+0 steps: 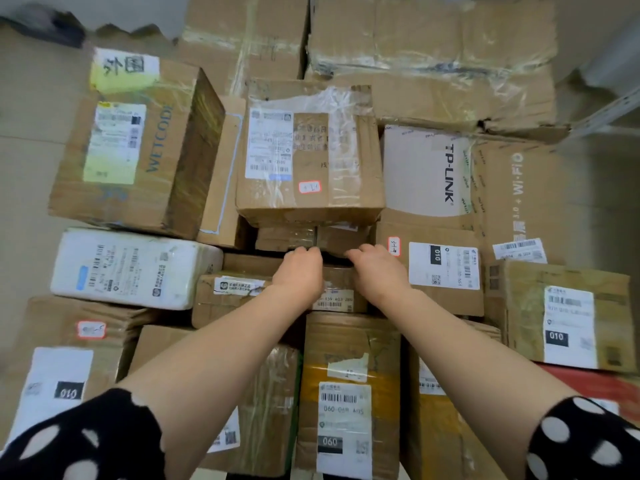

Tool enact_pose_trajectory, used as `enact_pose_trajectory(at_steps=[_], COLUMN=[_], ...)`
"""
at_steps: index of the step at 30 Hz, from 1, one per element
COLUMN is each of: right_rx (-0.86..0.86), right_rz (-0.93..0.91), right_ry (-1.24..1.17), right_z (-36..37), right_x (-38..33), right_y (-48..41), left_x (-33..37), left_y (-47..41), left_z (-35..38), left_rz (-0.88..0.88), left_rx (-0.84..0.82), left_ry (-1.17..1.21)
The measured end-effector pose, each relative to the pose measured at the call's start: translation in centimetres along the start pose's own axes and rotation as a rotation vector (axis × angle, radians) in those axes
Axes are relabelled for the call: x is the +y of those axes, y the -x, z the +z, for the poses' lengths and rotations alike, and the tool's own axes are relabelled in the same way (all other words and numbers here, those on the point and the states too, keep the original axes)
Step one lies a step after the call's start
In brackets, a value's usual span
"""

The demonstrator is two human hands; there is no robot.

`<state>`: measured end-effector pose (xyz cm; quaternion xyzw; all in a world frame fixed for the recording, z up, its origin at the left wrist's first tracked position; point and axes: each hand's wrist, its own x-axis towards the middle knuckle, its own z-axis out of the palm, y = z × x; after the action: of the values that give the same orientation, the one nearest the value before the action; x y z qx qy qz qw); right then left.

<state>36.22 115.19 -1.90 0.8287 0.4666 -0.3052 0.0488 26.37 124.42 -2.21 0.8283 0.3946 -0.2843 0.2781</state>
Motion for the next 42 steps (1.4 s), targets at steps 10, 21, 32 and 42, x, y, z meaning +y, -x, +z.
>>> enact_pose_trajectory(at_steps=[10,21,32,42], right_rx=[0.091,0.220,0.388,0.466], right_rz=[0.264,0.394,0.646,0.810], right_ry=[-0.633,-0.782,-1.283,-1.277], right_z=[-7.2,-9.5,-8.6,-9.0], right_x=[-3.9,-13.9,-32.6,-29.3], right_y=[2.4,1.7,1.1,-0.7], left_x=[-3.1,-12.4,-27.1,-23.2], left_y=[7.0,7.8,8.4,5.3], left_z=[-10.2,-18.7,-27.7,-29.8], left_rz=[-0.092,0.061,0.271,0.397], left_rx=[0.192,0.334,0.285,0.223], left_ry=[-0.020,-0.187,-0.306,-0.393])
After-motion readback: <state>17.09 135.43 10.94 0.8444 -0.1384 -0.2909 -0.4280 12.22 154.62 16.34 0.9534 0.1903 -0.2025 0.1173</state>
